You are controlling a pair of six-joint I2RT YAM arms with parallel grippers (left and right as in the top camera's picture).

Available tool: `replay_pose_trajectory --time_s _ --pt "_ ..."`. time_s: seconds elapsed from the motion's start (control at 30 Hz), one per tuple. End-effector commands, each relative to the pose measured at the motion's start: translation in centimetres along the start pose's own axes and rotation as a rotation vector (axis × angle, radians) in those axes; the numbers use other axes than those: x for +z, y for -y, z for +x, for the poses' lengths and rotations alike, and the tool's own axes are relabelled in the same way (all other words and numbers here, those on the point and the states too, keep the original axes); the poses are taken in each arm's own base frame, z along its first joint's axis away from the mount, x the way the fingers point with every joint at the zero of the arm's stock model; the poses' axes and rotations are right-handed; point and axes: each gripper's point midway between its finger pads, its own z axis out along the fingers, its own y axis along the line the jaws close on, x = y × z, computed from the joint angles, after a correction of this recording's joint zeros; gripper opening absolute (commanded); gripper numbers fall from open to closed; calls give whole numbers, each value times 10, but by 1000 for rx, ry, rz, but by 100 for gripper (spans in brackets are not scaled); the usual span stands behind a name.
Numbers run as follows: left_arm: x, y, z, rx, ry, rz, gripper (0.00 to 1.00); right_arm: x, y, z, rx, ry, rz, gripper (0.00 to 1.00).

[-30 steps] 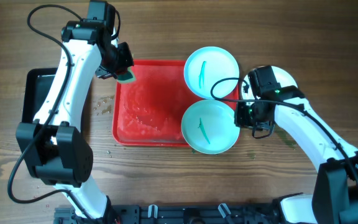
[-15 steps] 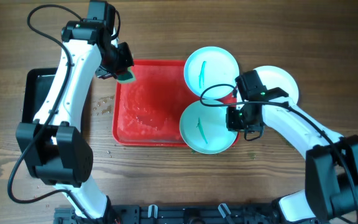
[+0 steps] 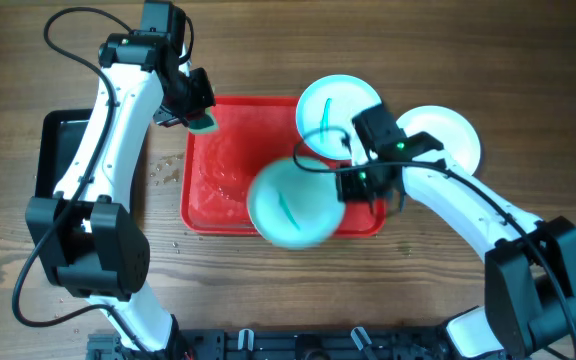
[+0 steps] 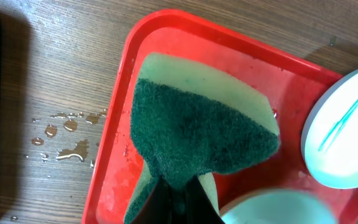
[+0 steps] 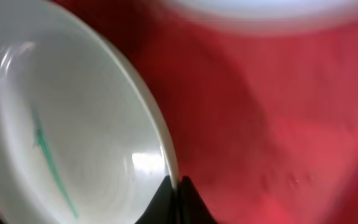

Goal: Clean dirty plates on tray and stack at the side
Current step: 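Grasp the lower light-blue plate rim and drag it onto the tray, then scrub the light-blue plate with the sponge while right gripper holds it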

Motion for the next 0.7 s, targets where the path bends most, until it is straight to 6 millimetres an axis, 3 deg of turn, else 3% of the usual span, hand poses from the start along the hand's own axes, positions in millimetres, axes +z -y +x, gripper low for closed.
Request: replay_pose_trajectory --time_s 0.0,0.07,0.2,0.37,0.43,0.47,0.57,0.63,0.67 --pt "4 2 2 -2 -10 5 4 5 -37 -32 127 120 -76 4" --pt "4 2 1 -2 -10 5 4 21 -50 -43 161 197 -56 4" --pt "4 2 2 -2 -11 5 4 55 -66 -32 198 230 8 4" --pt "4 2 1 -2 -10 5 4 58 -68 -31 168 252 35 5" --pt "4 2 2 -2 -11 4 4 58 -71 -32 119 251 25 38" --pt "4 2 2 -2 -12 4 4 58 -74 -33 87 248 10 42" --pt "5 2 2 -2 -12 4 4 52 -86 -43 -102 221 -47 46" --pt "5 2 2 -3 -14 4 4 51 -81 -52 -143 205 -21 46" --pt "7 2 2 -3 -17 2 4 54 -80 -56 -172 172 -26 38"
